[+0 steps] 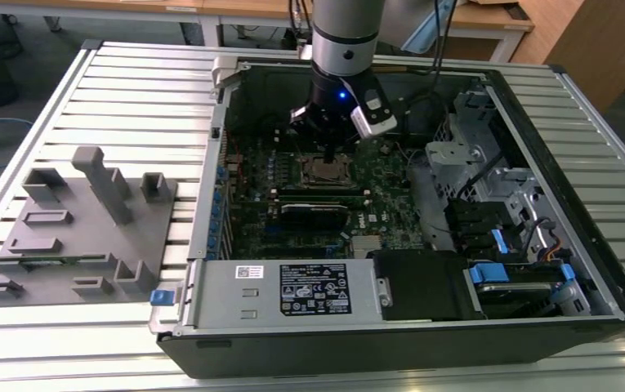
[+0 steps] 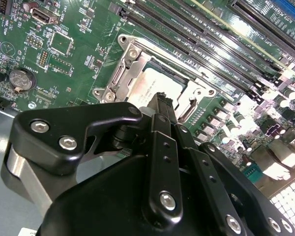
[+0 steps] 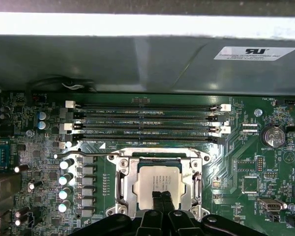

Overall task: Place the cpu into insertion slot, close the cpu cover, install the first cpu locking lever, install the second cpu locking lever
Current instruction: 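Install the first cpu locking lever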

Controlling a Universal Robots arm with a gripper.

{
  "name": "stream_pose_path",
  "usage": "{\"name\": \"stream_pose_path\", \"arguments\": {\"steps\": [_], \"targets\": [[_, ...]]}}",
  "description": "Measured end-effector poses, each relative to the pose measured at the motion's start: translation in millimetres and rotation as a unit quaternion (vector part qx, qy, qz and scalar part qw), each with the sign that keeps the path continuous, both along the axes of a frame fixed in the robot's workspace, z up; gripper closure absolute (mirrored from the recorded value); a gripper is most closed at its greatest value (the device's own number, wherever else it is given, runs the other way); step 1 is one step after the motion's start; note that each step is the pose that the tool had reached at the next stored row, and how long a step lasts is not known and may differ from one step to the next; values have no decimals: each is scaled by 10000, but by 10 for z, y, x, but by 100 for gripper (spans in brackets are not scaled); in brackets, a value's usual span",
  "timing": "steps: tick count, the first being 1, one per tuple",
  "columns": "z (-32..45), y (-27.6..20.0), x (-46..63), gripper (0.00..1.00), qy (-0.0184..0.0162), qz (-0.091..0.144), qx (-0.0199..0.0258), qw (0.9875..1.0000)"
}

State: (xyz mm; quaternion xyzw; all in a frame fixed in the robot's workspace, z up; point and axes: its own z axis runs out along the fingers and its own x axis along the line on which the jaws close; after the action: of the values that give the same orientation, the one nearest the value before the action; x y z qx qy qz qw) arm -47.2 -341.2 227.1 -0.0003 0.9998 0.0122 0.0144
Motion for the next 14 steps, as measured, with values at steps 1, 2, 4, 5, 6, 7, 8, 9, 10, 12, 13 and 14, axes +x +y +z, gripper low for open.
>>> {"name": "stream_pose_path", "arguments": {"steps": [1,2,4,5,6,7,8,9,10,12,13,14], "targets": [[6,-1,0,89,1,0,-1,10000],[15,0,0,89,0,0,0,10000],[37,0,0,89,0,0,0,10000],[47,0,0,89,0,0,0,10000],[54,0,0,89,0,0,0,10000],[55,1,0,89,-1,0,1,10000],[55,1,0,89,-1,0,1,10000],[55,1,0,89,-1,0,2,10000],[55,1,0,89,-1,0,2,10000],[56,1,0,89,0,0,0,10000],[56,1,-2,89,0,0,0,10000],[56,1,-7,89,0,-1,0,10000]]}}
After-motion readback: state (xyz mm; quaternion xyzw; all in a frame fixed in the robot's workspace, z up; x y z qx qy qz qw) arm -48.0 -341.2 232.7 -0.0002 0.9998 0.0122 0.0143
